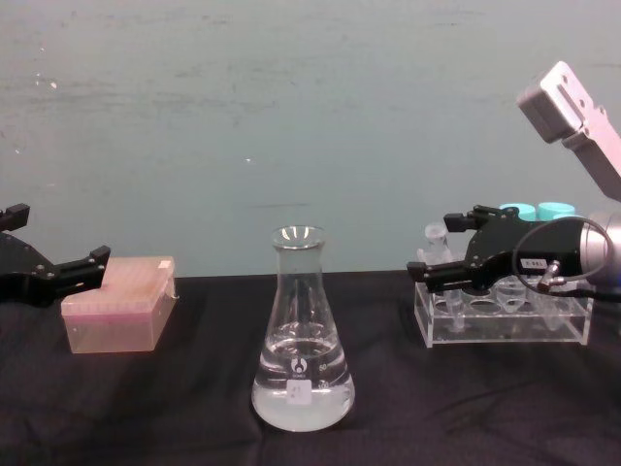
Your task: Pour the liquid from the test tube into the beaker using one hand.
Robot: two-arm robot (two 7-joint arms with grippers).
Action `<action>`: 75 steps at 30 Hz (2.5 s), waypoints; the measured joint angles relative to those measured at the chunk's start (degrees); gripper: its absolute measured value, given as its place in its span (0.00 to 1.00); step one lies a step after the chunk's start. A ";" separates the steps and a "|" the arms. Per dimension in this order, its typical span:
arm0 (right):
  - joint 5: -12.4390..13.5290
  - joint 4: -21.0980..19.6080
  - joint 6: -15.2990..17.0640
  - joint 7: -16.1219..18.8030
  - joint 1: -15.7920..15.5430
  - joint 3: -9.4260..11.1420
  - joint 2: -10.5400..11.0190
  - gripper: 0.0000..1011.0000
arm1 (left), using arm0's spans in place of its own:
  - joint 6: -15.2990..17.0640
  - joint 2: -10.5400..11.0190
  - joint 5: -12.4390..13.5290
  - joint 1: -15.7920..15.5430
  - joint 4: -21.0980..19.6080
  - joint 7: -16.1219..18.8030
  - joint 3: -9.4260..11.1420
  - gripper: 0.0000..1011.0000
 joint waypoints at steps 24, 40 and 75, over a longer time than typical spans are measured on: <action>0.04 0.00 0.08 -0.06 0.00 -0.06 0.01 0.32 | 0.00 0.00 0.00 0.00 0.00 0.00 0.00 0.99; 0.04 0.00 0.07 -0.06 0.00 -0.06 0.01 0.21 | 0.00 0.00 0.00 0.00 0.00 0.00 0.00 0.99; -0.26 -16.96 -0.21 -4.69 -3.68 1.40 3.85 0.21 | 0.00 0.00 0.00 0.00 0.00 0.00 0.00 0.99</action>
